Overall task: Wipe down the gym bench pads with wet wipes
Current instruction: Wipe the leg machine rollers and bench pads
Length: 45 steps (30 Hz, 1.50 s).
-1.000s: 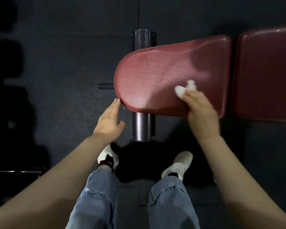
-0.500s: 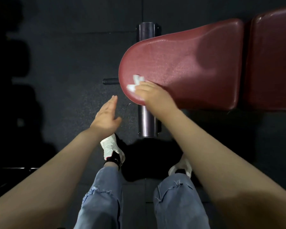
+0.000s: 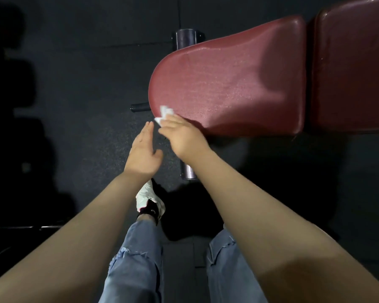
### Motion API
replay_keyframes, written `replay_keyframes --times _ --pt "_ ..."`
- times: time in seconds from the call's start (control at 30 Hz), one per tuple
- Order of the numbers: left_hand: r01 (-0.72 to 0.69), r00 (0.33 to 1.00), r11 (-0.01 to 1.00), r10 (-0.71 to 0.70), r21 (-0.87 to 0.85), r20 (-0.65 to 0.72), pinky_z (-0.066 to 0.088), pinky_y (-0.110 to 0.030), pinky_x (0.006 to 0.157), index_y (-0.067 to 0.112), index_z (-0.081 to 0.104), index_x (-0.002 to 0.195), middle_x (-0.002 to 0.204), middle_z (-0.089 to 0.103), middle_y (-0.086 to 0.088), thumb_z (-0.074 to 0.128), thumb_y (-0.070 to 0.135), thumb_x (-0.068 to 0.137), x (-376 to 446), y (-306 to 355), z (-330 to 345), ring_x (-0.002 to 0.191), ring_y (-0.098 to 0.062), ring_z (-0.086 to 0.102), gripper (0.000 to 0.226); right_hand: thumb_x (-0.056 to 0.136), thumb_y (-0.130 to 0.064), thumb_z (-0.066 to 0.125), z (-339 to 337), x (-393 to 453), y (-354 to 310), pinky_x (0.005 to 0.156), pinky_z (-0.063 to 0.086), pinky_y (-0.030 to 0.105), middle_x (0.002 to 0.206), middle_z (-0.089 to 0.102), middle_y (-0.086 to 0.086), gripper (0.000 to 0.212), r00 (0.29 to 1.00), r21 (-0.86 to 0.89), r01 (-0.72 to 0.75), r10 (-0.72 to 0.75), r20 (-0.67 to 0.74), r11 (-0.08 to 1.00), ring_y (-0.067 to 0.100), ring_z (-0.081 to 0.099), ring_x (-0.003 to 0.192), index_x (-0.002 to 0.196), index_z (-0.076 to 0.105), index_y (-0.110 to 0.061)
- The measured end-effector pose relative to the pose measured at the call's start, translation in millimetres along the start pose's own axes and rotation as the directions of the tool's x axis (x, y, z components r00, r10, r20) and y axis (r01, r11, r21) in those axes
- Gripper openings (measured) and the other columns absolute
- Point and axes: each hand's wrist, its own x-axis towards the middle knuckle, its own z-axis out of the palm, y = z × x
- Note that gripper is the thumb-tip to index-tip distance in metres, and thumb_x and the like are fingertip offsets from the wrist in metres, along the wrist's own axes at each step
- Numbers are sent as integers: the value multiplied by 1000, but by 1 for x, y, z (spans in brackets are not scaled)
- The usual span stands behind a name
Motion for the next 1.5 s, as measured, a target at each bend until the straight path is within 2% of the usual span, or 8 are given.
replay_keyframes --times 0.1,0.2,0.47,0.63,0.8,0.97,1.3,1.5 --pt "10 1000 1000 -10 24 14 12 -24 119 14 15 158 165 14 -3 50 3 90 -5 -6 1 152 -16 11 77 100 -10 34 -7 5 10 119 12 28 159 26 3 46 995 -33 68 -65 70 997 18 22 147 145 44 -15" --pt "6 999 999 -7 37 32 17 -31 122 18 14 158 165 13 1 50 4 89 -12 -5 6 151 -13 12 79 87 1 38 -42 -47 50 119 17 34 148 43 14 54 992 -119 120 -123 -19 986 29 41 138 137 53 -10" --pt "-30 999 996 26 -86 -42 19 -34 122 23 10 159 165 11 5 48 0 89 -11 26 27 150 -10 8 83 73 21 51 -61 -159 115 110 37 45 125 64 13 58 902 -128 -143 76 -425 981 32 59 120 123 65 -4" --pt "10 997 995 -17 -99 -76 9 -16 115 16 12 159 166 12 0 47 0 90 -7 31 27 152 -12 7 79 87 8 46 -14 -61 54 113 34 47 108 69 19 27 936 -135 241 -267 -228 961 35 60 117 99 70 5" --pt "-19 997 997 13 -76 -79 10 -23 118 14 13 158 165 14 -3 48 -1 90 -7 31 21 152 -14 9 78 97 -6 42 -16 -10 37 121 6 29 130 57 1 30 966 -185 228 -198 166 956 19 31 142 119 61 -10" --pt "-35 996 995 27 -90 -87 9 -16 114 13 16 158 165 15 -4 49 -2 90 -15 45 32 152 -14 11 77 101 -8 39 -51 -59 83 120 13 29 147 46 9 35 979 -184 183 -197 -60 966 23 36 141 128 61 -7" --pt "-189 982 982 189 -14 -18 10 -24 120 18 17 158 165 12 3 51 1 88 -23 107 58 151 -10 9 79 78 17 57 -107 -170 152 93 51 53 115 69 17 33 925 -158 29 -86 -369 987 37 63 112 105 71 5" --pt "-244 970 969 243 -42 -32 12 -25 121 20 18 157 165 15 4 51 1 86 -12 144 63 149 -6 10 80 84 -4 67 -99 -171 149 93 50 48 116 67 18 27 910 -199 6 -88 -404 980 37 62 112 109 68 5"
